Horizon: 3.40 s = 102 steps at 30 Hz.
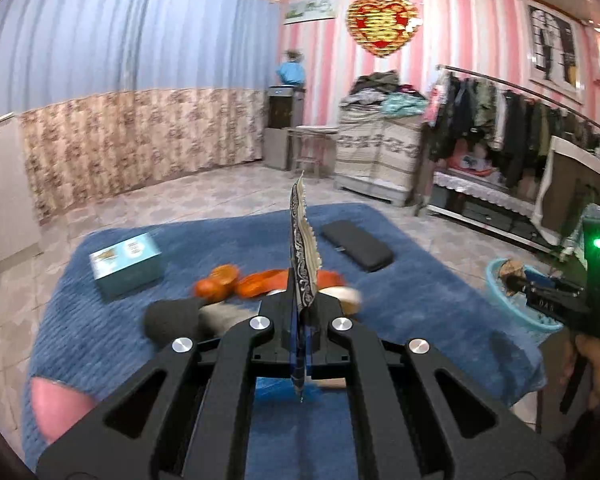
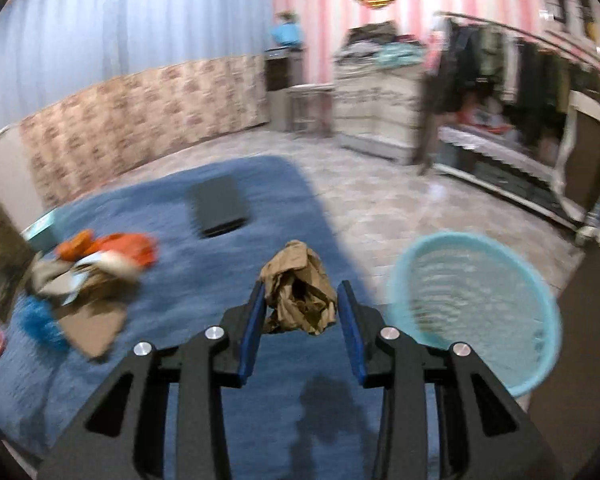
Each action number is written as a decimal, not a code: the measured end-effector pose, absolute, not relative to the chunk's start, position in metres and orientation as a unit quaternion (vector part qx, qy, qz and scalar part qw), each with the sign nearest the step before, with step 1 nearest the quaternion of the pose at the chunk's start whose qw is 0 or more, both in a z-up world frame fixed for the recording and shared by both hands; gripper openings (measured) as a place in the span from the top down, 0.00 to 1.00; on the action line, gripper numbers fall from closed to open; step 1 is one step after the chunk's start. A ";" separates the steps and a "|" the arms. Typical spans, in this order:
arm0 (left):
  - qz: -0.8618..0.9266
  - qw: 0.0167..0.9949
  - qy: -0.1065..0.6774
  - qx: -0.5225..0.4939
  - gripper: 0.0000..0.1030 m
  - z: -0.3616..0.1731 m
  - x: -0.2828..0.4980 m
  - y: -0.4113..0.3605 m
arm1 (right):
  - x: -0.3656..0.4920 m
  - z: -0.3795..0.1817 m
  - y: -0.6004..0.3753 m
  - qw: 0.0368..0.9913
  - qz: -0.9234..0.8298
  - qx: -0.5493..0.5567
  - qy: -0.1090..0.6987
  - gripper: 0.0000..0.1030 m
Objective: Collect trash
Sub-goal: 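Grasp crumpled brown paper with the right tool while the left tool holds the wrapper, then carry the wrapper and brown paper in both tools over the blue basket, then open both tools to drop the wrapper and brown paper into the basket, then grasp the blue plastic bag with the left tool while the right tool returns to the pile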
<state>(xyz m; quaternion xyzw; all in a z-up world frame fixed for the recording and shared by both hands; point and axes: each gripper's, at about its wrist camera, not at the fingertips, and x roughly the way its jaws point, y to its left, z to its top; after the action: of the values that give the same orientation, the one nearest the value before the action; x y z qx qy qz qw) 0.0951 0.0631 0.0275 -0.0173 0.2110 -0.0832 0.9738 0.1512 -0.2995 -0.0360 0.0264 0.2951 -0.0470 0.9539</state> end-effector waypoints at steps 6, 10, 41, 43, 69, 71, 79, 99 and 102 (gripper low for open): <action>-0.130 0.970 0.204 -0.004 0.99 0.030 0.113 0.001 | 0.146 -0.032 -0.374 0.949 -0.120 0.028 0.289 0.64; -0.161 0.965 0.206 0.007 0.99 0.029 0.128 -0.043 | 0.145 -0.032 -0.414 0.946 -0.133 0.060 0.289 0.64; -0.367 0.889 0.268 0.057 0.98 -0.061 0.221 -0.364 | 0.135 -0.090 -0.544 0.905 -0.237 0.192 0.297 0.64; -0.361 0.891 0.267 0.067 0.97 -0.070 0.225 -0.373 | 0.134 -0.091 -0.544 0.904 -0.239 0.195 0.296 0.64; -0.212 0.941 0.257 0.053 0.05 -0.040 0.245 -0.258 | 0.172 -0.095 -0.498 0.913 -0.196 0.163 0.320 0.61; -0.206 0.942 0.258 0.055 0.05 -0.041 0.243 -0.252 | 0.173 -0.094 -0.495 0.914 -0.196 0.163 0.317 0.58; -0.186 0.946 0.257 0.057 0.05 -0.035 0.229 -0.232 | 0.166 -0.083 -0.491 0.923 -0.203 0.153 0.290 0.26; -0.110 0.964 0.242 0.033 0.05 -0.008 0.174 -0.120 | 0.158 -0.066 -0.438 0.943 -0.189 0.101 0.256 0.04; -0.096 0.965 0.244 0.027 0.05 -0.008 0.164 -0.099 | 0.157 -0.065 -0.423 0.946 -0.175 0.092 0.256 0.04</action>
<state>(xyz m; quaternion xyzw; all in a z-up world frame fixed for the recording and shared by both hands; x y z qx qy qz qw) 0.1643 -0.0985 -0.0076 0.0266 0.2444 -0.0959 0.9646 0.1569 -0.4225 -0.0650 0.0918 0.2560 -0.1752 0.9462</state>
